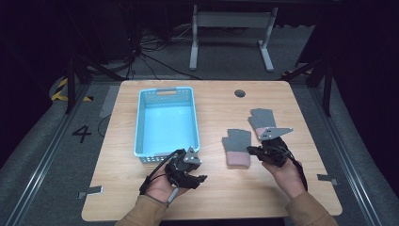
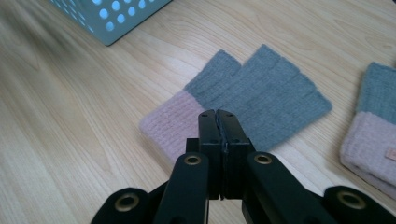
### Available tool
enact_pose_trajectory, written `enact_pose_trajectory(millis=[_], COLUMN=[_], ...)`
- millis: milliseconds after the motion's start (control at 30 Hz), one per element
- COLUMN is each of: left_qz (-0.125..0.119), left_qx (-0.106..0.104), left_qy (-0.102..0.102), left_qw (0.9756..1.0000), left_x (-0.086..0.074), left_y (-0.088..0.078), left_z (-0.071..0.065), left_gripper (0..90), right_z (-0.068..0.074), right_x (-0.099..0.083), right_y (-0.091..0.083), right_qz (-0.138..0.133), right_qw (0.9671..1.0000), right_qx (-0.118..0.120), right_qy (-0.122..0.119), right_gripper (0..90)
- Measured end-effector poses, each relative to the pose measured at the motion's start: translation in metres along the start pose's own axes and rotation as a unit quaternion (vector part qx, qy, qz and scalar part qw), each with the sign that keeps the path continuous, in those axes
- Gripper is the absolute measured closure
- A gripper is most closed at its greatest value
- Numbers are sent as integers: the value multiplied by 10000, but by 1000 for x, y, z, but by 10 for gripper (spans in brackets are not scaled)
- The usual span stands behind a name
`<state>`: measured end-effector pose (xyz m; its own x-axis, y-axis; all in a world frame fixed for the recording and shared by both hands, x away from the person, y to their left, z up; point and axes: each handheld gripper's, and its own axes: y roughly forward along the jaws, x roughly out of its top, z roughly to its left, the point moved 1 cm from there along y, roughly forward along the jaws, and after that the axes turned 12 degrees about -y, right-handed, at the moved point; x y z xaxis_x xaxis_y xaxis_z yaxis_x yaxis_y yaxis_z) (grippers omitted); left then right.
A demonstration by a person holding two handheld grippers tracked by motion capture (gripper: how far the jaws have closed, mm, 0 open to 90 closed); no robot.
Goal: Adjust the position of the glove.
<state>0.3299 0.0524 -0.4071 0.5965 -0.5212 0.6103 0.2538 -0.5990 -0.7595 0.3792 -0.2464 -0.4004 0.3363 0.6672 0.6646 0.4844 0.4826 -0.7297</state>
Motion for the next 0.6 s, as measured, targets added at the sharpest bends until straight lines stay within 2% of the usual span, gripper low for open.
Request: enact_pose_trajectory(millis=[300, 600], left_qz=[6, 74], left_qx=[-7, 9], left_qy=[-16, -100], left_qw=[10000, 9999], left_x=[-2, -7], left_y=[-2, -3], left_z=[-1, 1], left_gripper=[534, 547], right_z=[14, 25], right_x=[13, 26], right_y=[11, 36], right_qz=[11, 103], right_qw=[9995, 9978], right_qx=[225, 534], right_qy=[-227, -382], right_gripper=[900, 900])
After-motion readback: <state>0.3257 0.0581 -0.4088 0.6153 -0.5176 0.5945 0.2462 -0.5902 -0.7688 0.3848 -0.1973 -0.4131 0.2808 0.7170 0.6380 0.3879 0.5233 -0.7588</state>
